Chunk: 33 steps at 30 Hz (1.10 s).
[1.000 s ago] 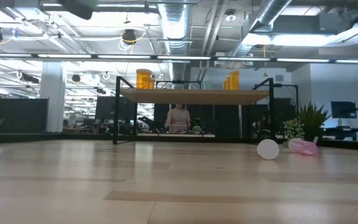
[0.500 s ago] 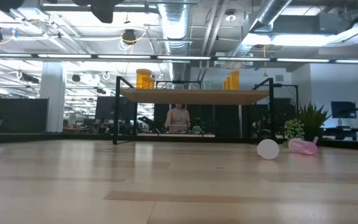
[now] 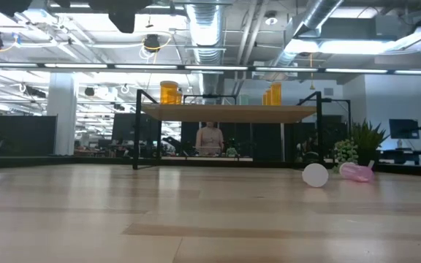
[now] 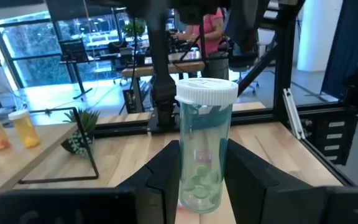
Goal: Pick and place medicine bottles onto shelf by color
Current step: Put the blue pill bottle on the shelf aligned with the blue pill bottle
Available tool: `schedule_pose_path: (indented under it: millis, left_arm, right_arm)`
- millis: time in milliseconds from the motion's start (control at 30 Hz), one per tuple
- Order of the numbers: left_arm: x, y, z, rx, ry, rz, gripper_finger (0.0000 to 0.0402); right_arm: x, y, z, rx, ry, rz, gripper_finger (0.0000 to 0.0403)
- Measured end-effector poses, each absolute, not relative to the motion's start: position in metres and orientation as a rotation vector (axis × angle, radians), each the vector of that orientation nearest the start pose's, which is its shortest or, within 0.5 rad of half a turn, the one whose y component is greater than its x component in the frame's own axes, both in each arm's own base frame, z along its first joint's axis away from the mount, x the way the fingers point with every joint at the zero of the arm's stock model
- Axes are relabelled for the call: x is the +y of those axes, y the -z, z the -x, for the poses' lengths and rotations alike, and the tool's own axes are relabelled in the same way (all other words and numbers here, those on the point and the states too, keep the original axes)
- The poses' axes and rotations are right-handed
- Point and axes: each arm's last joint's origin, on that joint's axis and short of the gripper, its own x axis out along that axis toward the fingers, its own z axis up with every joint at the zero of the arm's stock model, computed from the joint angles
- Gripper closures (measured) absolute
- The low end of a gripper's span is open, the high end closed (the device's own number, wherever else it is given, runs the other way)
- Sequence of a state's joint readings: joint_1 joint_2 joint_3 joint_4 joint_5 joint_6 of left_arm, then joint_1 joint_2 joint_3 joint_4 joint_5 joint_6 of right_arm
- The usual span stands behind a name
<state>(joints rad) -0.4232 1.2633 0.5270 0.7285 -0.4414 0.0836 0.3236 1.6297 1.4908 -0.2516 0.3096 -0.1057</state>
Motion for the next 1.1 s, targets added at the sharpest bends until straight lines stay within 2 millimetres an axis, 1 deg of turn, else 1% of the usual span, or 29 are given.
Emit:
schedule_pose_path:
  millis: [167,267,333,400,533,733,900,1100]
  left_arm:
    - [-0.094,-0.233,-0.238,0.017,-0.017,-0.090,0.0310]
    - [-0.094,-0.233,-0.238,0.022,-0.016,-0.089,0.0310]
    - [-0.094,-0.232,-0.238,0.027,-0.016,-0.078,0.0310]
    - [-0.094,-0.232,-0.238,0.031,-0.016,-0.072,0.0310]
    - [-0.094,-0.231,-0.238,0.039,-0.016,-0.073,0.0310]
    - [-0.094,-0.231,-0.238,0.037,-0.016,-0.060,0.0310]
    - [-0.094,-0.231,-0.238,0.038,-0.016,-0.061,0.0310]
    - [-0.094,-0.231,-0.238,0.038,-0.016,-0.061,0.0310]
  right_arm:
    - [0.108,-0.358,-0.380,0.363,-0.016,0.218,0.0171]
    - [0.105,-0.354,-0.386,0.403,-0.023,0.224,0.0171]
    - [0.102,-0.353,-0.391,0.386,-0.014,0.210,0.0171]
    - [0.099,-0.350,-0.390,0.419,-0.028,0.194,0.0171]
    - [0.096,-0.348,-0.395,0.408,-0.064,0.152,0.0171]
    - [0.096,-0.330,-0.403,0.474,-0.074,0.150,0.0171]
    - [0.096,-0.327,-0.405,0.483,-0.071,0.146,0.0171]
    - [0.097,-0.327,-0.405,0.483,-0.070,0.131,0.0171]
